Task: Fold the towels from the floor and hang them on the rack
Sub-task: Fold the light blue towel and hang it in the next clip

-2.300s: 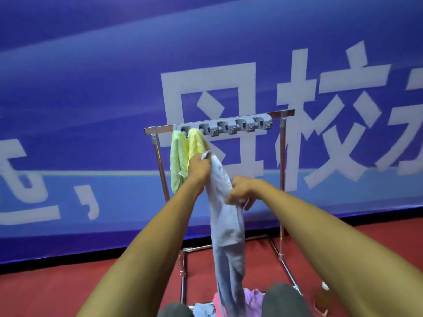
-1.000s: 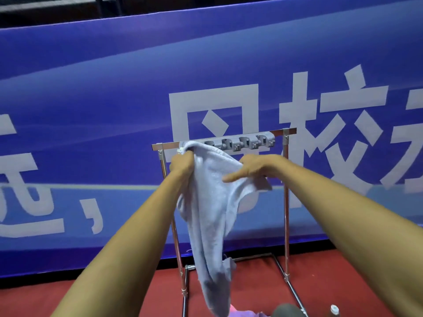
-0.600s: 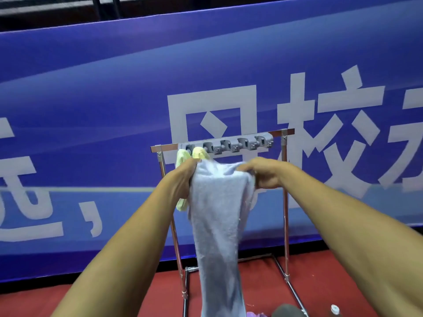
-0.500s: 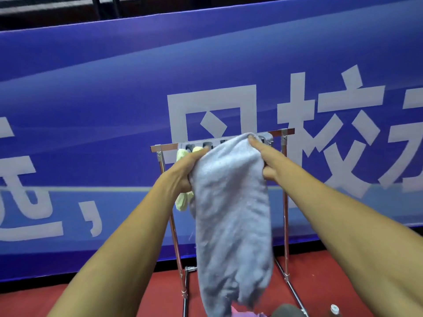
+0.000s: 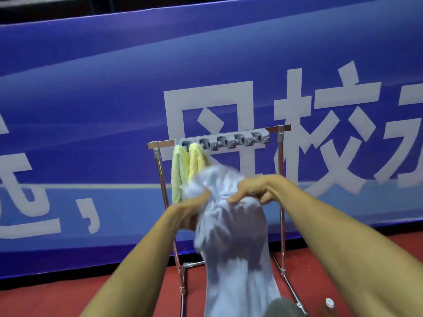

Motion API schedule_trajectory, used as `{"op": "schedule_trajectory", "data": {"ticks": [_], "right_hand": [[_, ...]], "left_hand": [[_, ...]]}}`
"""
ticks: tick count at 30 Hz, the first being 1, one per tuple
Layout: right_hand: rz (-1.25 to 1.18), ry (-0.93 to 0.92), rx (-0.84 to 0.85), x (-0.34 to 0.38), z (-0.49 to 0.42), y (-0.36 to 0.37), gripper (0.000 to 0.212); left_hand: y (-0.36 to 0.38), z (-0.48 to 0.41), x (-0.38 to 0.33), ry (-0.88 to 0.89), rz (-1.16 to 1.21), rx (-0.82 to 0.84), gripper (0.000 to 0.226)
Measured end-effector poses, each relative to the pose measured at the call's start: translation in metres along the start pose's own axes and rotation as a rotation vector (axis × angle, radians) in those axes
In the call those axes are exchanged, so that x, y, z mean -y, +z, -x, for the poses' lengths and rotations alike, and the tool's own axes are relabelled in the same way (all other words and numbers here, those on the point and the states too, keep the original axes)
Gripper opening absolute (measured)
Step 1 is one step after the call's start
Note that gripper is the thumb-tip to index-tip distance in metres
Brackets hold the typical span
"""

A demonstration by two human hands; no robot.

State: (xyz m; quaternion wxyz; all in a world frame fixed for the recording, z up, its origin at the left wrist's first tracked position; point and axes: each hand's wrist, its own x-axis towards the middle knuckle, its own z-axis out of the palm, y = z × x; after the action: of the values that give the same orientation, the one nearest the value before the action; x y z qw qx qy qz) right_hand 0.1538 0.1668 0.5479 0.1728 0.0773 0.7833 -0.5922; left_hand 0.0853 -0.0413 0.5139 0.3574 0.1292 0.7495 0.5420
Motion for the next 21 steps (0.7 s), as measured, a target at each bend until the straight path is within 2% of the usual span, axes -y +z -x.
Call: {"op": "schedule_trajectory", "data": {"ticks": [1, 2, 4, 5, 6, 8, 9, 10, 12, 13, 14, 15, 16, 18, 19, 20, 21], "right_hand": [[-0.108, -0.08, -0.033, -0.001, -0.004, -0.002, 0.033], [-0.311, -0.183, -0.1, 0.002, -0.006, -0.006, 0.04], [-0.698, -0.342, -0.222, 0.006, -0.007, -0.014, 0.044], [-0.729, -0.305, -0.245, 0.003, -0.01, -0.017, 0.054], [-0.633, -0.192, -0.221, -0.004, -0.012, -0.016, 0.068], [-0.264, 0.025, -0.045, -0.028, -0.011, -0.001, 0.088], [-0.191, 0.048, 0.07, -0.04, -0.013, 0.006, 0.089], [-0.222, 0.011, 0.128, -0.045, -0.012, 0.014, 0.081], [-0.606, -0.236, 0.054, -0.042, -0.012, 0.021, 0.051], [-0.864, -0.361, -0.007, -0.036, -0.011, 0.022, 0.039], [-1.027, -0.42, -0.021, -0.03, -0.012, 0.021, 0.042], [-1.029, -0.391, 0.007, -0.024, -0.011, 0.02, 0.056], [-0.872, -0.287, 0.024, -0.021, -0.015, 0.019, 0.068], [-0.481, -0.112, 0.092, -0.02, -0.013, 0.024, 0.068], [-0.4, -0.127, 0.125, -0.018, -0.009, 0.023, 0.063], [-0.454, -0.184, 0.098, -0.012, -0.006, 0.021, 0.061], [-0.644, -0.262, -0.009, -0.007, -0.004, 0.018, 0.058]], "left_hand": [[0.003, 0.0, 0.004, 0.02, 0.011, 0.03, 0.09], [0.002, 0.0, 0.005, 0.093, 0.131, 0.051, 0.093], [-0.01, -0.001, 0.004, 0.219, 0.52, 0.167, 0.094], [-0.016, 0.0, 0.006, 0.235, 0.552, 0.236, 0.093], [-0.019, -0.001, 0.009, 0.207, 0.431, 0.277, 0.09], [-0.014, 0.004, 0.018, 0.152, 0.108, 0.337, 0.061], [-0.014, 0.002, 0.02, 0.182, 0.105, 0.329, 0.043], [-0.012, 0.002, 0.017, 0.257, 0.187, 0.264, 0.031], [-0.01, 0.0, 0.006, 0.403, 0.603, 0.116, 0.037], [-0.011, 0.0, 0.002, 0.429, 0.756, 0.126, 0.047], [-0.012, 0.0, 0.0, 0.402, 0.75, 0.116, 0.056], [-0.013, 0.001, -0.001, 0.33, 0.542, 0.101, 0.062], [-0.012, 0.003, 0.0, 0.254, 0.266, 0.101, 0.066], [-0.012, 0.003, 0.008, 0.176, -0.087, 0.151, 0.056], [-0.014, 0.001, 0.008, 0.223, -0.076, 0.122, 0.048], [-0.015, 0.001, 0.007, 0.292, 0.134, 0.08, 0.044], [-0.017, 0.002, 0.006, 0.338, 0.392, 0.053, 0.045]]}}
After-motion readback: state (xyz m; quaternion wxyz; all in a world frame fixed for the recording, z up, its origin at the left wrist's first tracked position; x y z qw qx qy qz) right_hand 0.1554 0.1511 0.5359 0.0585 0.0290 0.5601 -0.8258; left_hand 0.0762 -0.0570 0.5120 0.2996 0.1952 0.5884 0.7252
